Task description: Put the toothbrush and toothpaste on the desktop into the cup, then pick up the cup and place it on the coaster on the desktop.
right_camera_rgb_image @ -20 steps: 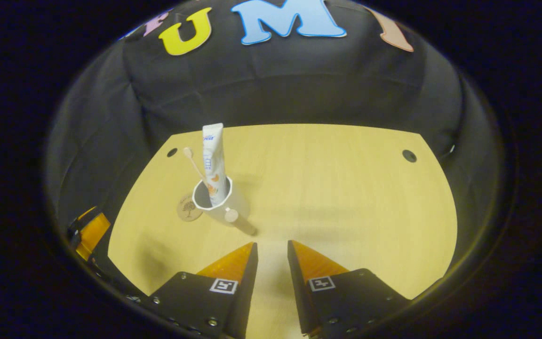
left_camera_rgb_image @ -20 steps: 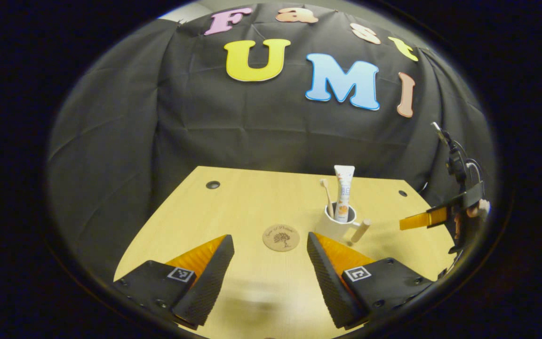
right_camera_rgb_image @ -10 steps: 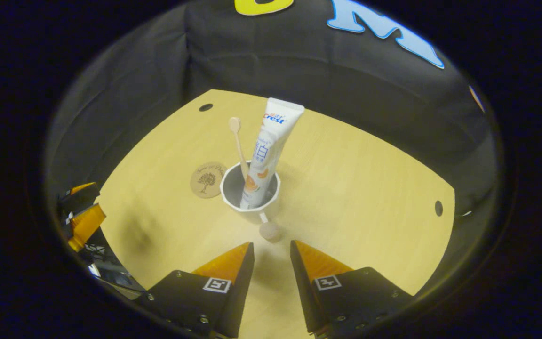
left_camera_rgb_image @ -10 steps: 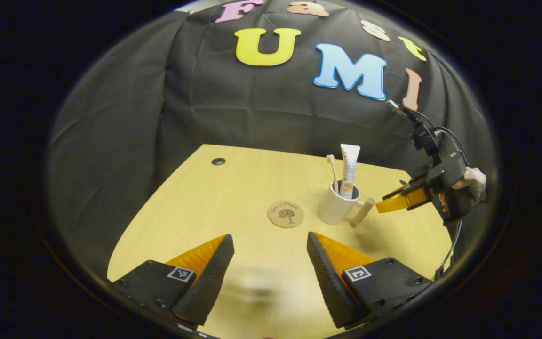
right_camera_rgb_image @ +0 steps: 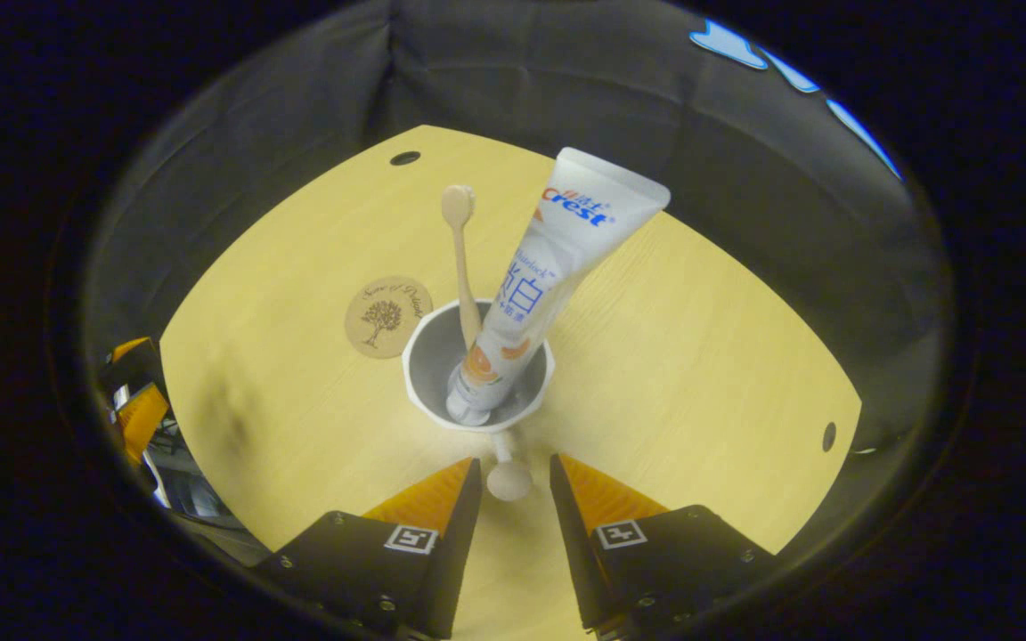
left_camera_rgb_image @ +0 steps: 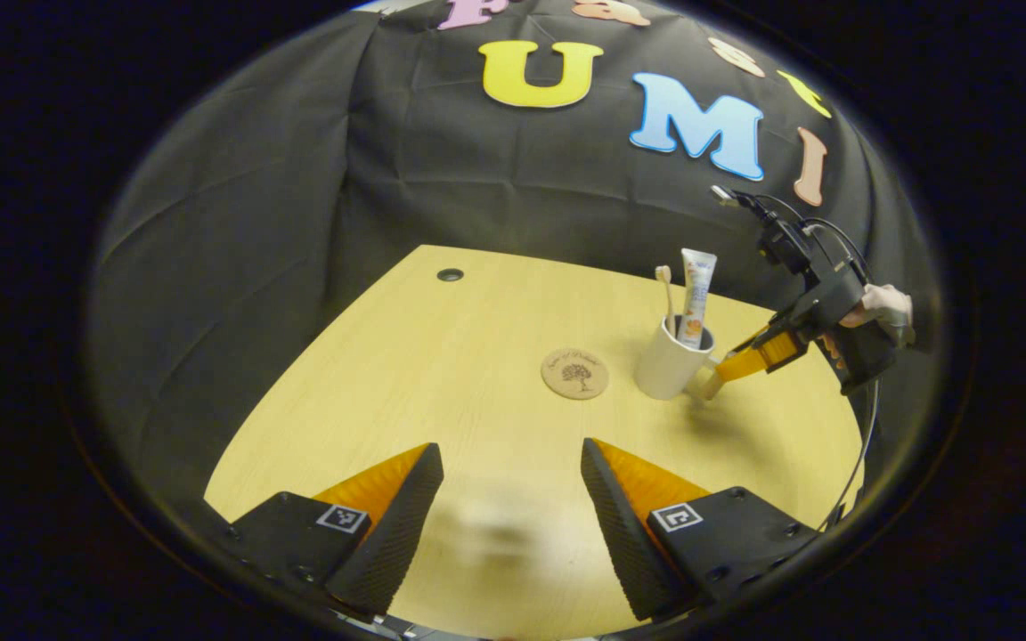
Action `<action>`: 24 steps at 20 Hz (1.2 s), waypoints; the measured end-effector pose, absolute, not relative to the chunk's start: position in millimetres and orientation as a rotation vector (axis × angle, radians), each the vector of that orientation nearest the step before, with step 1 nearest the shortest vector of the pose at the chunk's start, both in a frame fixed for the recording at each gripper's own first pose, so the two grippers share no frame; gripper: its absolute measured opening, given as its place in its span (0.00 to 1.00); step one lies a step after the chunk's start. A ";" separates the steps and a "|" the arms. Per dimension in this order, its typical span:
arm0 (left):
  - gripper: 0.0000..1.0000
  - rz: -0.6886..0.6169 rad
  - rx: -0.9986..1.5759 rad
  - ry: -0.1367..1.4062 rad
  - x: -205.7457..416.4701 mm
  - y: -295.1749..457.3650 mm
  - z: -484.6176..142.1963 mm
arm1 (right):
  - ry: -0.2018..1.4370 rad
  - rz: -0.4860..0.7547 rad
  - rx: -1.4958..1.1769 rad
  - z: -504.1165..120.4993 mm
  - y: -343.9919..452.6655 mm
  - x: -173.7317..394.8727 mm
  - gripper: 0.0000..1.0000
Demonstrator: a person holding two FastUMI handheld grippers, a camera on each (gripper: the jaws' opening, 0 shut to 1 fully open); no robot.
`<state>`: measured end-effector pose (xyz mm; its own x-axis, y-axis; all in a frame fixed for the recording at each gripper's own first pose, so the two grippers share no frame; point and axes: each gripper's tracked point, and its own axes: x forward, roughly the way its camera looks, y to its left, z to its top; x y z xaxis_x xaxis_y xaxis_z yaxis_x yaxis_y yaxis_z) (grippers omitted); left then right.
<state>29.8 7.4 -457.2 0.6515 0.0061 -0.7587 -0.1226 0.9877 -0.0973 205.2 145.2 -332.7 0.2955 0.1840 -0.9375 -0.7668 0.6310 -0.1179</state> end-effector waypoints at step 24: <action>1.00 0.120 -0.131 0.900 35.2 2.5 -471.3 | 1.053 0.692 -0.566 -361.1 167.3 210.2 0.17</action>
<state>35.2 2.5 -471.3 0.6158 0.0492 -0.7864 -0.1589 0.9853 -0.0628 210.2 167.3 -361.1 0.3246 0.2384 -0.9153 -0.7452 0.6604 -0.0923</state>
